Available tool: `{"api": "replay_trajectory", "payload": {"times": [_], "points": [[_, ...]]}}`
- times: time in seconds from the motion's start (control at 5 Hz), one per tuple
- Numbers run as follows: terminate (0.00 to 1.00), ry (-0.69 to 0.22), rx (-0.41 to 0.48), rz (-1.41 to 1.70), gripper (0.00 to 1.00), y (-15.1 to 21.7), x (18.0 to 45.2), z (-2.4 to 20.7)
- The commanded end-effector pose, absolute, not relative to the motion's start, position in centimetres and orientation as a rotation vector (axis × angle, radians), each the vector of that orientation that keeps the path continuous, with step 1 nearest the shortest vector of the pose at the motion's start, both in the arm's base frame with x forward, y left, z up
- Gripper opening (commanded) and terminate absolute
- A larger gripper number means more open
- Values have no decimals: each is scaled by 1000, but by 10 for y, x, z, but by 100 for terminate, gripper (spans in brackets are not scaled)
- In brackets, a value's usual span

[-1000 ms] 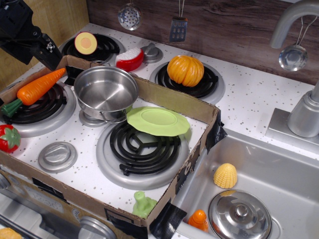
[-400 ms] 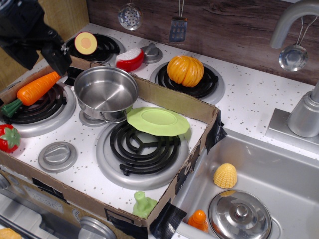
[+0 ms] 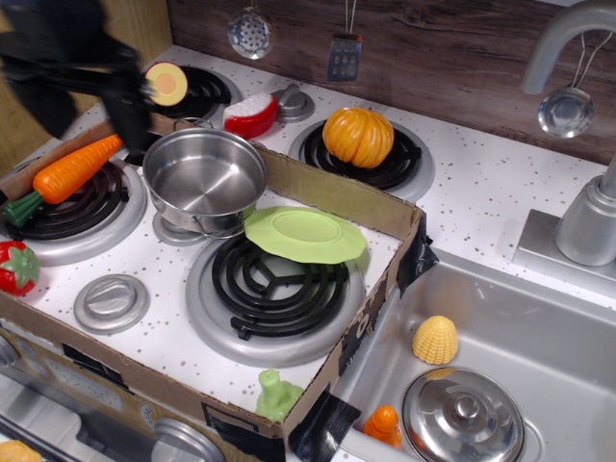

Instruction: Put broccoli in pot

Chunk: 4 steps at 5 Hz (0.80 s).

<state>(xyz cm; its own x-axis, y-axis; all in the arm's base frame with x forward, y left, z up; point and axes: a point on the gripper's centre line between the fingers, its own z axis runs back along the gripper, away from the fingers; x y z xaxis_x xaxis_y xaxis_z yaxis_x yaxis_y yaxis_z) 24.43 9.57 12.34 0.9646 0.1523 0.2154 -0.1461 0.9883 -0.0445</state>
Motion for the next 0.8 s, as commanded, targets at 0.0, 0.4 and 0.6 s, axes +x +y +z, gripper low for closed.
{"api": "replay_trajectory", "payload": {"times": [0.0,0.4,0.6], "points": [[0,-155,-28,146,100,53,240,121],[0,-163,26,86,100,13,226,95],[0,-141,23,30,100,-7,216,86]]}}
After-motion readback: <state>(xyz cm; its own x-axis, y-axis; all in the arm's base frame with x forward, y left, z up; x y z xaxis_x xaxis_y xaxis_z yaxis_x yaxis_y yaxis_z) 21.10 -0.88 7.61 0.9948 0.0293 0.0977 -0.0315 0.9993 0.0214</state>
